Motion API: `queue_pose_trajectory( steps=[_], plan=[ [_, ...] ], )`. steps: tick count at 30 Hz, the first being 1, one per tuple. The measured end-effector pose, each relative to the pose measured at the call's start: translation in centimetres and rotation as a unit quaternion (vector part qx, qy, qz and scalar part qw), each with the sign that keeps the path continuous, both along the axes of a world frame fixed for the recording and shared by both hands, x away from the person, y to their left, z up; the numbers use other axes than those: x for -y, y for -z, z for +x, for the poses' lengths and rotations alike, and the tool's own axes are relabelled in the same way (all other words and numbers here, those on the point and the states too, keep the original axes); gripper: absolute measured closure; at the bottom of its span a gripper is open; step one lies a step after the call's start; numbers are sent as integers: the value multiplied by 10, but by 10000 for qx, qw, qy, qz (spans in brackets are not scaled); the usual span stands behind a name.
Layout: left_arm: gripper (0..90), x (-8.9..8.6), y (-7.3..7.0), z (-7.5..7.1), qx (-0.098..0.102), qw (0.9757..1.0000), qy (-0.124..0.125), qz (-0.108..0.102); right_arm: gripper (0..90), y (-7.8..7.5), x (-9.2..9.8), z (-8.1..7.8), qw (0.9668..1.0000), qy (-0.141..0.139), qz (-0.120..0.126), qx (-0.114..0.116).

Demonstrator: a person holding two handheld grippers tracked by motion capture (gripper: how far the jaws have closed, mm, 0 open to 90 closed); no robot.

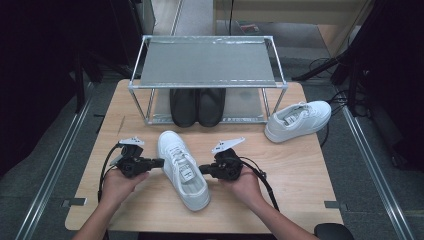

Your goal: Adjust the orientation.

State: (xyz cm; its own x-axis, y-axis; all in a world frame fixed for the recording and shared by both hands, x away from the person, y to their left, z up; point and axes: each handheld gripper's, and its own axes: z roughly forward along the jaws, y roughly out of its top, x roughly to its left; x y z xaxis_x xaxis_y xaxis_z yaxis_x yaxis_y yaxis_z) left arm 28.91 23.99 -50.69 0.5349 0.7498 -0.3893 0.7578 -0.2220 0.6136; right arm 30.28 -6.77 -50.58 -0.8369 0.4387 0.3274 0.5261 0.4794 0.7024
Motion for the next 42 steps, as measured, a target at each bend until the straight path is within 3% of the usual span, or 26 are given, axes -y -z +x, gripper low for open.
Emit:
queue_pose_trajectory(
  steps=[7,10,16,20,24,27,30,33,38,42],
  plan=[
    [900,20,-1,13,22,9997,228,62,900,-3,14,-9,9999,135,26,-53],
    [900,27,-1,17,45,9997,210,68,900,-3,16,-11,9998,177,48,-37],
    [900,34,-2,27,4,9993,347,113,900,-2,15,-14,9996,261,59,-65],
    [900,33,0,34,-66,9991,418,-70,900,-3,17,-15,9996,265,31,-36],
    [900,42,-3,41,-12,9987,499,133,900,-3,15,-16,9997,253,29,-51],
    [900,40,-2,43,2,9988,483,52,900,-2,15,-17,9998,210,27,-31],
    [787,32,-3,41,-32,9983,578,-36,894,-2,19,-15,9997,215,29,112],
    [670,28,-8,35,81,9970,772,41,866,-3,26,-11,9995,270,106,80],
    [471,23,-15,29,153,9953,945,-158,748,-7,40,-9,9993,304,172,113],
    [421,23,-17,28,156,9942,1033,-257,709,-11,51,-5,9983,488,254,166]
  ],
)
